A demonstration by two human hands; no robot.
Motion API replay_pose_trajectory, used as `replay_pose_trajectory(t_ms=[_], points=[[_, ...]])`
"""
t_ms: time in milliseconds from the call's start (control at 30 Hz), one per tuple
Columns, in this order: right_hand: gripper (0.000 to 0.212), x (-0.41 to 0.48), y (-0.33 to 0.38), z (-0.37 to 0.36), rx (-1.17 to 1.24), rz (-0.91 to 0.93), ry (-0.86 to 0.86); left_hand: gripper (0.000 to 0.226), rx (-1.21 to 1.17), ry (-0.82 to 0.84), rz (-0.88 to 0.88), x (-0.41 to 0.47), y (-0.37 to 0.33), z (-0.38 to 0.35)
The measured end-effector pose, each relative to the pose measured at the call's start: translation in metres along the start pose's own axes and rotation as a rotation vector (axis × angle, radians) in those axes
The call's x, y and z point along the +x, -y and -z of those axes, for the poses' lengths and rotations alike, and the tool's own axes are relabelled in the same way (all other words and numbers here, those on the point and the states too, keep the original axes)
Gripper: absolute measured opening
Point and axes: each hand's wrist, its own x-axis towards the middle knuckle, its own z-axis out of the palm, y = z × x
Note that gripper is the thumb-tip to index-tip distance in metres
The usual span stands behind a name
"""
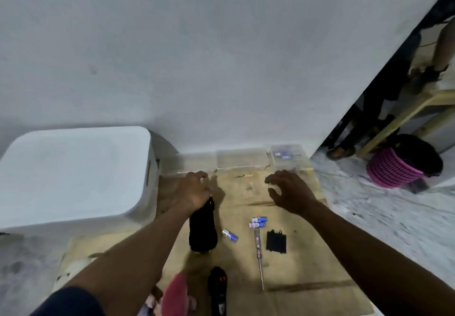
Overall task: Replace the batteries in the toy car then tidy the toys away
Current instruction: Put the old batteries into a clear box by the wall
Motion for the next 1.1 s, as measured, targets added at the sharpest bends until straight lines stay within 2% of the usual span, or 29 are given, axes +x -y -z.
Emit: replay_pose_trajectory(t_ms=[133,233,300,567,633,700,800,867,900,967,1067,1100], points=[[0.021,-0.021,0.06,-0.025,0.103,-0.065,0.235,0.069,-0.049,0.104,0.185,-0.021,0.041,-0.007],[0.03,-0.024,0.096,-0.044,0.169,-0.096,0.364,0.066,-0.197,0.203,0.257,-0.026,0.06,-0.018],[0.036,-0.023,0.112,-0.056,0.202,-0.133,0.407,0.058,-0.272,0.211,0.291,-0.032,0.063,-0.021],[0.038,-0.014,0.123,-0.097,0.133,-0.176,0.433,0.046,-0.375,0.174,0.361,-0.039,0.065,-0.027],[0.044,-0.012,0.118,-0.093,0.189,-0.164,0.453,0.04,-0.428,0.177,0.374,-0.037,0.066,-0.027],[0.043,-0.01,0.111,-0.081,0.351,-0.161,0.413,0.037,-0.467,0.17,0.385,-0.036,0.067,-0.025],[0.017,0.0,0.093,-0.051,0.494,-0.297,0.217,0.04,-0.51,0.118,0.387,-0.037,0.063,-0.018],[0.017,0.004,0.075,-0.035,0.592,-0.455,0.194,0.043,-0.539,0.095,0.387,-0.037,0.057,-0.012],[0.022,0.005,0.066,-0.029,0.595,-0.491,0.208,0.043,-0.545,0.089,0.387,-0.037,0.055,-0.009],[0.028,0.003,0.051,-0.024,0.505,-0.441,0.256,0.043,-0.561,0.078,0.38,-0.037,0.049,-0.004],[0.013,0.0,0.042,-0.025,0.282,-0.272,0.446,0.046,-0.587,0.09,0.377,-0.036,0.045,0.002],[0.014,-0.001,0.041,-0.028,0.205,-0.22,0.509,0.046,-0.589,0.095,0.373,-0.034,0.045,0.002]])
